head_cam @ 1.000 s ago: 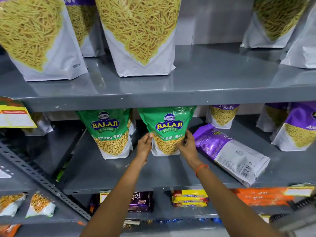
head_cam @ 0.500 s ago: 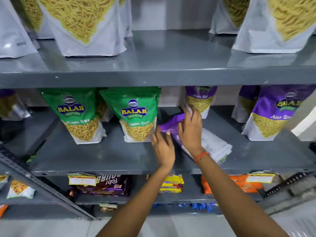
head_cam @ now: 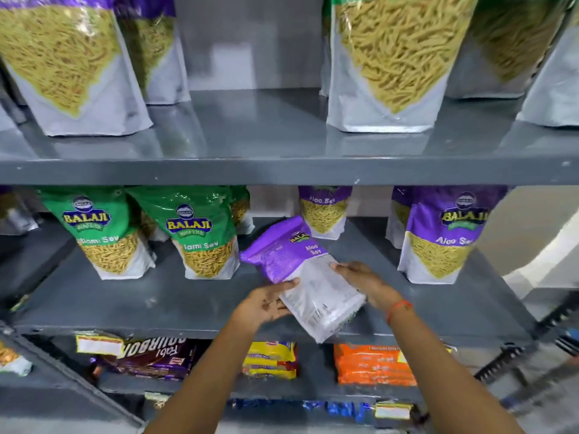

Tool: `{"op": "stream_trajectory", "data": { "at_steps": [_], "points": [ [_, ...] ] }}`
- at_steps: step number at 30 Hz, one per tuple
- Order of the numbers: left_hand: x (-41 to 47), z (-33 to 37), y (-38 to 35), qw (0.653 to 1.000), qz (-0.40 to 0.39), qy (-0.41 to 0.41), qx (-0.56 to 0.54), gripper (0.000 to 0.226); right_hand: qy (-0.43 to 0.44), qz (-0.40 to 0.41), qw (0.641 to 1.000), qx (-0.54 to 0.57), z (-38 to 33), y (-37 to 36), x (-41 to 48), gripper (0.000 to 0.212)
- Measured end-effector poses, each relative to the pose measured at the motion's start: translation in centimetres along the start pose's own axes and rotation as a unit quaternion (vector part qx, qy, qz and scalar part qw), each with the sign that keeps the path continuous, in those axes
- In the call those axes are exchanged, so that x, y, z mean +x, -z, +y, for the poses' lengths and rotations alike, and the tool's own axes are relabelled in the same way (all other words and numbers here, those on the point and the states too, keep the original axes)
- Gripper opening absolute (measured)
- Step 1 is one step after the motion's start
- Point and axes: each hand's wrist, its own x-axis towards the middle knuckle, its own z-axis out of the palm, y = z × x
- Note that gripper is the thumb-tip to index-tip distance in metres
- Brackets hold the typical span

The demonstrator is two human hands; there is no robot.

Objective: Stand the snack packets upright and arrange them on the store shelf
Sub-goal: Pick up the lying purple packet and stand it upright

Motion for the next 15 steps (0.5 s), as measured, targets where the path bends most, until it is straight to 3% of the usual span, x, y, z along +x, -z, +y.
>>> {"op": "stream_trajectory", "data": {
  "at_steps": [2,5,7,11,13,15],
  "points": [
    [0.7,0.5,0.8,1.0,-0.029,-0.001,0.01,0.018,0.041,-0.023,0.995,0.087,0.5,0.7,-0.2,0.006],
    [2.8,2.0,0.6,0.996,-0.032,-0.065,0.05,0.056,0.108,-0.056,0.981,0.152,0.6,2.7,0.6,0.021],
    [4.1,3.5,-0.7,0.988,-0.024,-0.135,0.075,0.053,0.145,-0.048,0.975,0.16,-0.3,3.6,1.5,0.031],
    [7.5,5.4,-2.2,0.97,0.002,-0.227,0.085,0.048,0.166,0.069,0.971,0.158,-0.8,3.8,4.0,0.04],
    [9.1,5.1,-1.8,0.968,0.032,-0.234,0.089,0.037,0.159,0.109,0.971,0.143,0.2,3.0,5.1,0.041],
    [10.2,4.4,-1.2,0.966,0.119,-0.217,0.071,0.03,0.148,0.141,0.97,0.132,1.4,2.4,5.5,0.043]
  ]
}}
